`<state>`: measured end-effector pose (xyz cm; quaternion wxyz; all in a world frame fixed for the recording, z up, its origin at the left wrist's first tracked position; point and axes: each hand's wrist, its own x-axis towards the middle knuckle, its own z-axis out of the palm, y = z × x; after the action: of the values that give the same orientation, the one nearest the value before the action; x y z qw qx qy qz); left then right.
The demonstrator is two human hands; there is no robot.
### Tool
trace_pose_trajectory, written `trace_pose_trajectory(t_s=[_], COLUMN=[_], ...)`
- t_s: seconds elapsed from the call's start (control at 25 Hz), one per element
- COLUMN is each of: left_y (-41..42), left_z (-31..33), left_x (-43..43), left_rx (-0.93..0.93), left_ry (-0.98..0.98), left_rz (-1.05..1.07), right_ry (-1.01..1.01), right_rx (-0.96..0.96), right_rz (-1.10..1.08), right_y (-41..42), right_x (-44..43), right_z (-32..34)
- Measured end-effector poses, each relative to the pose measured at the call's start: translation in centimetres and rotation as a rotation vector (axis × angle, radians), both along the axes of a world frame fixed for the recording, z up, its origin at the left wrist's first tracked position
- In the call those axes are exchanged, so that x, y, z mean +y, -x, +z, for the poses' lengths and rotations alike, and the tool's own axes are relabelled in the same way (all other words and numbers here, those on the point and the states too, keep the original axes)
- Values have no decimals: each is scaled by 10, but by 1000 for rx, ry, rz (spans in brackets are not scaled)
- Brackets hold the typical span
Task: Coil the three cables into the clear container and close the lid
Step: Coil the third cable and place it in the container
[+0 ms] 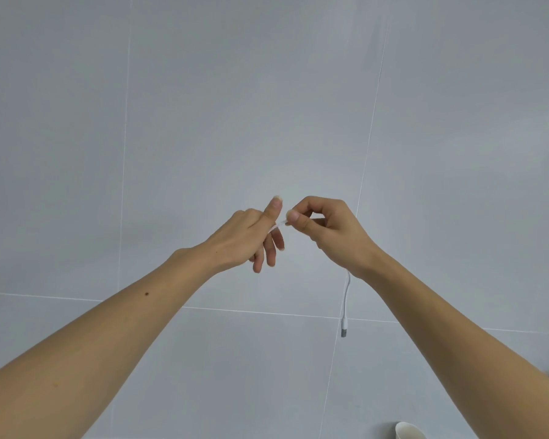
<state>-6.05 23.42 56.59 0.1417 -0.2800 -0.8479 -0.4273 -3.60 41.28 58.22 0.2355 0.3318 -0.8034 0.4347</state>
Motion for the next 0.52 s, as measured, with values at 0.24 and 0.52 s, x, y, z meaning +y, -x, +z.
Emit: trace_pose_trajectory(t_s=[0.24, 0.52], left_y=[-15, -18], left_z=[-4, 3], left_x=[9, 18], left_rx=[-396, -356], left_ry=[-56, -343], left_rz=[-300, -479], right_ry=[63, 123], right_rx=[116, 73], right_rz=[-36, -4], right_y=[15, 31], right_x=[7, 11], right_z=[9, 4])
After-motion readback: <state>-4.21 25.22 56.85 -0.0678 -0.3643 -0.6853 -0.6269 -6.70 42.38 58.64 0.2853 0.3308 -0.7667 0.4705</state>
